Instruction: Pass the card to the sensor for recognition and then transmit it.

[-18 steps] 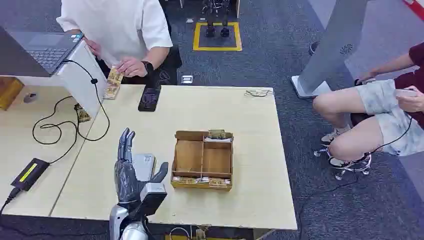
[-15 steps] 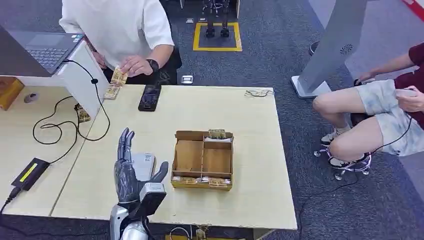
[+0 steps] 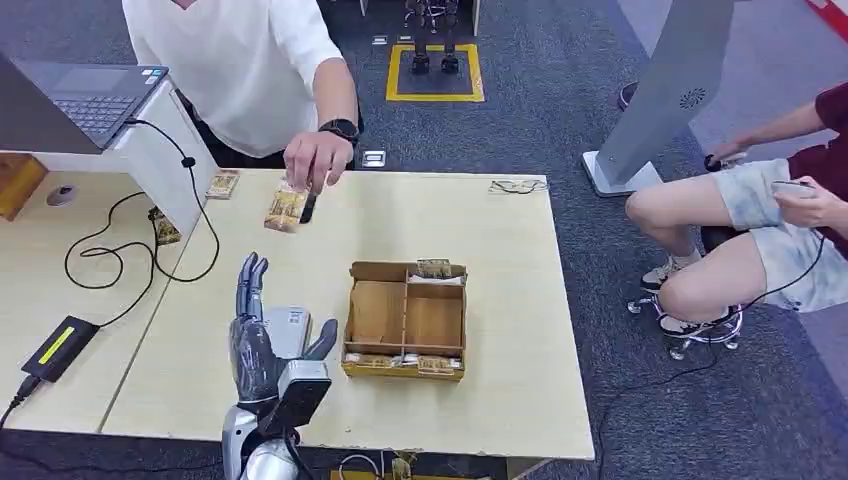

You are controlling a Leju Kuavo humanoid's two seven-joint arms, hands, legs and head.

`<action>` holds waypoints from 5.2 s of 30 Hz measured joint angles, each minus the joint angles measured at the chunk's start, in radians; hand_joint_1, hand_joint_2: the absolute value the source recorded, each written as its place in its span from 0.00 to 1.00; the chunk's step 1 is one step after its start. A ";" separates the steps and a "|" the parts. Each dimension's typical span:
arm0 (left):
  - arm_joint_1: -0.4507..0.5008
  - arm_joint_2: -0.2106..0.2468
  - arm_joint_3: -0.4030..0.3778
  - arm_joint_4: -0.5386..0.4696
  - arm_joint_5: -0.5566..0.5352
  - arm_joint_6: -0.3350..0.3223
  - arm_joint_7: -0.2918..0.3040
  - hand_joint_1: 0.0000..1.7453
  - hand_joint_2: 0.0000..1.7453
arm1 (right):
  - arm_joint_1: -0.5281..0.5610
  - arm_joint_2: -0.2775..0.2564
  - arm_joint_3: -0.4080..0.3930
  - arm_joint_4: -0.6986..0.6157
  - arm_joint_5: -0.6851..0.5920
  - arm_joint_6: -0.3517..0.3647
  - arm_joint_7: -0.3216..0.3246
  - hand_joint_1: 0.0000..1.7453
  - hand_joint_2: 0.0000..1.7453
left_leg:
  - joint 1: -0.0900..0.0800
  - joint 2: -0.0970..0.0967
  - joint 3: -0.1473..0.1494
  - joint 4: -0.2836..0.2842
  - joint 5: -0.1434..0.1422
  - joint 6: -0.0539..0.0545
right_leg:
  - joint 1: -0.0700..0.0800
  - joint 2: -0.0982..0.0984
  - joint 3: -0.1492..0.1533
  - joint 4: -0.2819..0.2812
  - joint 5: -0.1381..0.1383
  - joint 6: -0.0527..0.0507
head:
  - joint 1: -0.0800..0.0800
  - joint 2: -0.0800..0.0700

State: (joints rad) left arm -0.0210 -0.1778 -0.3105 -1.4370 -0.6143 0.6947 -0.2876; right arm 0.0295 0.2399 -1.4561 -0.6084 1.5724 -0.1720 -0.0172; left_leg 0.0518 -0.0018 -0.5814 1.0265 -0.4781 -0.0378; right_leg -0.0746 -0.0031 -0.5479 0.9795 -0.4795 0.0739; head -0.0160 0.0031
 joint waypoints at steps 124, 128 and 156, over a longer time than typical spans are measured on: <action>-0.085 0.018 0.361 0.371 -0.893 0.002 0.422 1.00 1.00 | -0.024 -0.204 0.132 0.278 0.000 -0.106 0.009 0.00 1.00 | 0.000 0.001 0.000 0.000 0.000 0.000 | 0.000 0.001 0.000 0.000 0.001 0.000 | 0.000 0.000; -0.098 0.030 0.324 0.423 -0.884 0.002 0.429 1.00 1.00 | -0.024 -0.204 0.132 0.274 0.000 -0.104 0.011 0.00 1.00 | 0.000 0.001 0.000 0.000 0.000 0.000 | 0.000 0.001 0.000 0.000 0.001 0.000 | 0.000 0.000; -0.232 0.073 0.171 0.675 -0.815 -0.010 0.465 1.00 1.00 | -0.025 -0.204 0.139 0.266 0.000 -0.100 0.019 0.00 1.00 | 0.000 -0.003 0.015 -0.001 0.000 0.000 | 0.000 -0.003 0.019 0.000 -0.002 0.001 | 0.000 0.000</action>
State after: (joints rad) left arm -0.2526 -0.1049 -0.1396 -0.7622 -1.4290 0.6844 0.1770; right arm 0.0048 0.0362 -1.3169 -0.3426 1.5724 -0.2724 0.0023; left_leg 0.0518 -0.0051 -0.5663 1.0259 -0.4778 -0.0377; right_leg -0.0746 -0.0065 -0.5287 0.9793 -0.4810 0.0748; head -0.0160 0.0030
